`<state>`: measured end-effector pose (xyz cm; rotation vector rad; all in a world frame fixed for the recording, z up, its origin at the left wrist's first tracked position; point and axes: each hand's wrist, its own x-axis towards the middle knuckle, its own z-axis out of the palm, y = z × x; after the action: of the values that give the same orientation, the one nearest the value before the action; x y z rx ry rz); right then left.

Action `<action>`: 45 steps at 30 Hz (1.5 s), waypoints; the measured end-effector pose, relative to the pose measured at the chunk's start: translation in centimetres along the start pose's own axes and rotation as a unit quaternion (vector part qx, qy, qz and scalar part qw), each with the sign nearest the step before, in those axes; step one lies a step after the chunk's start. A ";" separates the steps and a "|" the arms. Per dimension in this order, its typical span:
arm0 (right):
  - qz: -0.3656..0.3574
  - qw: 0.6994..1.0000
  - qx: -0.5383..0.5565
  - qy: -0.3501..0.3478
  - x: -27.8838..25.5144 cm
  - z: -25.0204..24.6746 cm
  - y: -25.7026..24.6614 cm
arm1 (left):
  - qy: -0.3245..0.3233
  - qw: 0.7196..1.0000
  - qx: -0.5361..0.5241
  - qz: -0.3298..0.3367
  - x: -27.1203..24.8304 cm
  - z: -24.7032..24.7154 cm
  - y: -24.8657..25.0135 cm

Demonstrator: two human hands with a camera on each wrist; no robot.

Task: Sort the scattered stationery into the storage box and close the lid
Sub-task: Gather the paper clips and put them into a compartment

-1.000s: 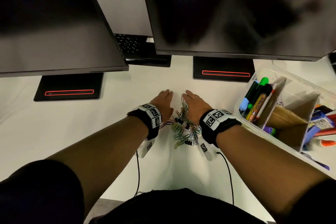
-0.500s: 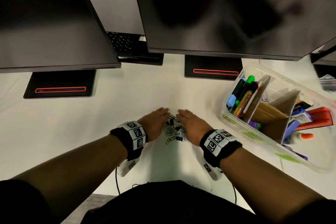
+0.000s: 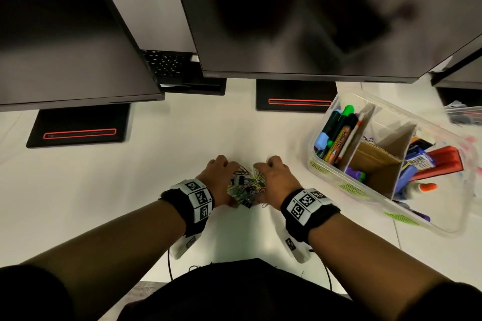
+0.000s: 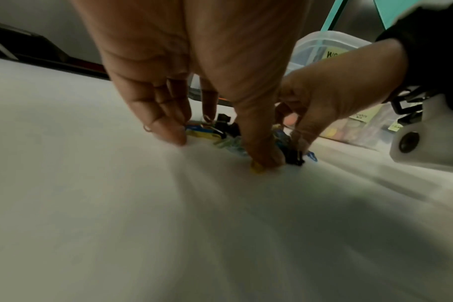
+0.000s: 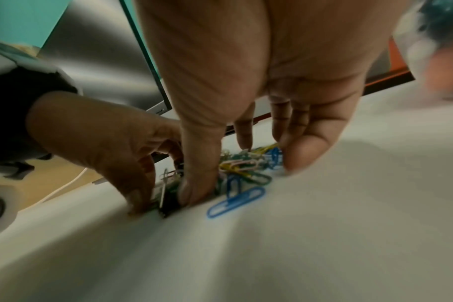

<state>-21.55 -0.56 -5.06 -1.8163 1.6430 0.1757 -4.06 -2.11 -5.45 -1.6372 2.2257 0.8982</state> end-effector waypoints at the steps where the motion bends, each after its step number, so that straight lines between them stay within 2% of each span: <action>1: -0.007 1.000 0.019 0.012 0.1 0.3 -0.2 | 0.007 1.000 -0.005 0.009 0.2 0.3 0.4; 7: -0.023 0.996 0.064 0.052 0.5 0.4 -0.7 | 0.025 0.997 -0.055 0.044 1.0 0.1 1.8; 15: -0.020 0.993 0.075 0.084 0.0 -0.8 -1.1 | 0.056 0.992 -0.098 0.047 1.0 -1.6 2.4; 24: 0.002 0.981 0.118 0.153 -1.7 -5.0 -2.5 | 0.108 0.981 -0.148 0.057 0.0 -6.0 4.8; 30: 0.005 0.953 0.211 0.219 -3.5 -9.3 -2.6 | 0.152 0.972 -0.150 0.096 -0.7 -10.4 8.2; 38: 0.055 0.916 0.266 0.295 -7.3 -15.8 2.4 | 0.176 0.958 -0.161 0.160 1.7 -13.5 16.5; 45: 0.117 0.900 0.238 0.346 -8.2 -18.9 9.7 | 0.182 0.946 -0.162 0.212 5.7 -12.5 24.1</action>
<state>-38.33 -4.05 9.94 -1.3570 2.1343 -0.7947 -26.23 -9.62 9.46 -1.5811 2.8926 1.2022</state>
